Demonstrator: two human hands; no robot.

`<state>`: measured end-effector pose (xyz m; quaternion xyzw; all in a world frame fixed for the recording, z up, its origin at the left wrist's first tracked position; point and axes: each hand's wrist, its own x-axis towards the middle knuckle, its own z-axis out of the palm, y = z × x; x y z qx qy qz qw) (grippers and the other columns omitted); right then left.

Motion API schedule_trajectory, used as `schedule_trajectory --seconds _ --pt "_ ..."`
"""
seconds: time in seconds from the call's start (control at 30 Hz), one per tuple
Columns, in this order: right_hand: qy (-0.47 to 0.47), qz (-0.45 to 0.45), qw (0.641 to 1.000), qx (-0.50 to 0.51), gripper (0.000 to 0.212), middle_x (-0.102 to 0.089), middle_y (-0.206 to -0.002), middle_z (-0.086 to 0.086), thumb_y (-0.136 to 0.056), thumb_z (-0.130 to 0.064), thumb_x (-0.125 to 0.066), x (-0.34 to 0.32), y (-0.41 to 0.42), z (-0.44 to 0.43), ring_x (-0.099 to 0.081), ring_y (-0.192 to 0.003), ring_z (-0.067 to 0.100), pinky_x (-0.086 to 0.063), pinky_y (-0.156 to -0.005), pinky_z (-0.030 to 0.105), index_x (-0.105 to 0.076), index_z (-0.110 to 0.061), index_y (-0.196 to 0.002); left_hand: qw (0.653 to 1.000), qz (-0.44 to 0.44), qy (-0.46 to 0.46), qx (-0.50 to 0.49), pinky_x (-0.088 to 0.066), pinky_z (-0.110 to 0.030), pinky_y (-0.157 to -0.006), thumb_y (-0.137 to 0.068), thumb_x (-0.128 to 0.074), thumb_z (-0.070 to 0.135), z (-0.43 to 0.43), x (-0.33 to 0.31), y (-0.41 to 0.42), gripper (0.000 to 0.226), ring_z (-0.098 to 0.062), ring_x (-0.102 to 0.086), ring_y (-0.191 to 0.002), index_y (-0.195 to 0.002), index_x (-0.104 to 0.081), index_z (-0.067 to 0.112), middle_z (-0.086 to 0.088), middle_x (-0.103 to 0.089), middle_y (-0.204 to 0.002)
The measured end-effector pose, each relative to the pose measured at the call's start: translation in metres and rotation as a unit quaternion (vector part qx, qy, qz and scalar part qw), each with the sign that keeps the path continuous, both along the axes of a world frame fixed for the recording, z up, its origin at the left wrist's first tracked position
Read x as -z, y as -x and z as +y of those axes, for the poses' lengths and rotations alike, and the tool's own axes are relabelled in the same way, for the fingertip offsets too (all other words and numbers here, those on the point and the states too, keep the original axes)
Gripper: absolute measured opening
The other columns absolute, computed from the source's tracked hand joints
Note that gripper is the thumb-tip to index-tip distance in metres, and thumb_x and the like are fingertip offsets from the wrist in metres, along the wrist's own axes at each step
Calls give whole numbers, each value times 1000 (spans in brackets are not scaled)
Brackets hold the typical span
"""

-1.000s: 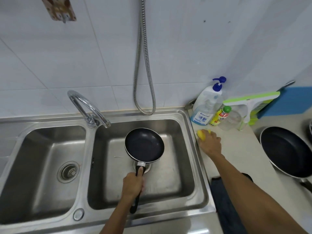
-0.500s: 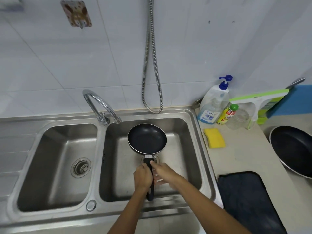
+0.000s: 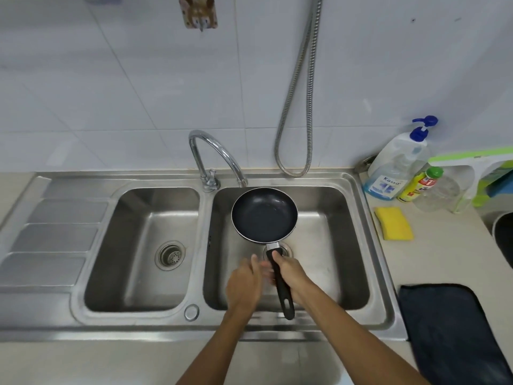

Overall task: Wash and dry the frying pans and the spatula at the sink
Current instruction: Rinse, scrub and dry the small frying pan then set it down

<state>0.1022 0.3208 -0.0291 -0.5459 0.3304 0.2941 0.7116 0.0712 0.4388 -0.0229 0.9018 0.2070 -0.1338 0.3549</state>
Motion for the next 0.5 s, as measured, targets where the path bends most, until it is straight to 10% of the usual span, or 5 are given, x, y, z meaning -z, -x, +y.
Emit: schedule_trajectory --seconds 0.33,0.5 --pt "58 -50 997 19 35 -78 -94 6 -106 -33 -50 -23 35 9 -44 -48 13 -40 -43 27 -63 0 -111 935 -198 -227 188 -36 -53 -112 -99 -55 27 111 -43 -199 64 -38 -34 -145 -152 -32 1 -19 -32 -160" --pt "44 -51 997 44 35 -77 -98 9 -106 -35 -52 -29 41 15 -41 -45 12 -36 -41 25 -62 -2 -113 864 -156 -361 315 -46 -48 -94 -94 -51 10 120 -32 -230 35 -37 -58 -116 -128 -53 1 -17 -57 -127"
